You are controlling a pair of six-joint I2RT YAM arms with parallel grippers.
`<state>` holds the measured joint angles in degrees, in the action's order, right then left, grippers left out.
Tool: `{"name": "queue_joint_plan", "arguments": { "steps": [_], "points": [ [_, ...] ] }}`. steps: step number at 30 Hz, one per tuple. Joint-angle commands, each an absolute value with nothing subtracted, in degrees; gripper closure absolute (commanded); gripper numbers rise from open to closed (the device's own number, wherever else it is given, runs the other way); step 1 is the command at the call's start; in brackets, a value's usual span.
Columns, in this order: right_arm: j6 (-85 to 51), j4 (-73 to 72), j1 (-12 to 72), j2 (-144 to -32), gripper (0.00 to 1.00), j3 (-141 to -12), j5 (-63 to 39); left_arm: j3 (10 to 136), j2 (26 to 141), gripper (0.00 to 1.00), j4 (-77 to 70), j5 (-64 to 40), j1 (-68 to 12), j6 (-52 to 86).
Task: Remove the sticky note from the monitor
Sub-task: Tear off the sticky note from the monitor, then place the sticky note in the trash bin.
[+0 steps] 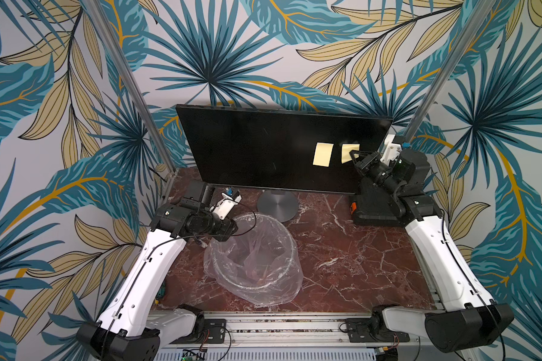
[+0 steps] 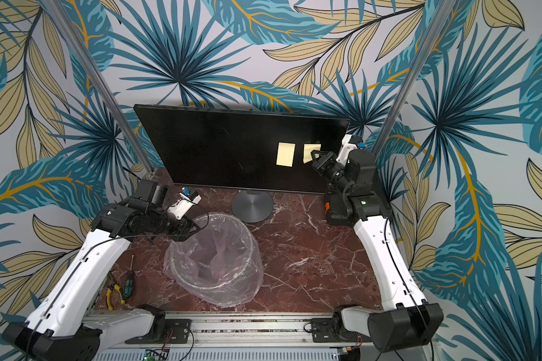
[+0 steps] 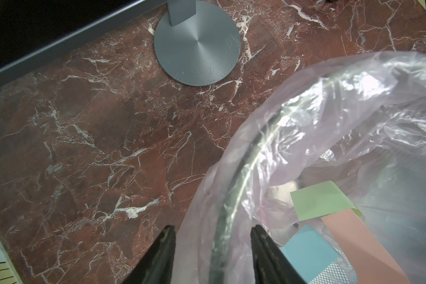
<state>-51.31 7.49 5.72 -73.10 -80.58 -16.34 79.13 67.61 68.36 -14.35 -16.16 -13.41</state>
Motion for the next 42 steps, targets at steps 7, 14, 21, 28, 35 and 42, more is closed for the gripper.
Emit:
{"name": "queue_joint_plan", "arguments": {
  "steps": [7,14,21,28,35,42],
  "points": [
    [-52.19,8.27,5.53,-66.88,1.00,-83.71,-23.22,78.90,67.68,0.47,67.50,-14.82,-16.27,-12.92],
    [-46.22,17.35,12.00,-63.97,1.00,-86.72,-28.14,78.93,67.68,0.47,67.59,-14.97,-16.31,-12.75],
    [-32.60,29.23,32.13,-64.42,1.00,-85.26,-18.31,78.92,68.15,0.50,67.53,-15.20,-16.28,-12.57],
    [-24.39,32.41,47.83,-69.46,1.00,-81.27,-12.48,78.97,68.29,0.50,67.76,-15.15,-16.33,-12.50],
    [-21.45,32.32,56.98,-78.01,0.84,-80.58,-9.31,79.04,68.41,0.50,67.76,-14.95,-16.28,-12.40],
    [-18.95,33.12,58.69,-80.87,0.32,-80.70,-9.35,79.52,68.81,0.50,67.82,-15.03,-16.34,-12.31]
  ]
}}
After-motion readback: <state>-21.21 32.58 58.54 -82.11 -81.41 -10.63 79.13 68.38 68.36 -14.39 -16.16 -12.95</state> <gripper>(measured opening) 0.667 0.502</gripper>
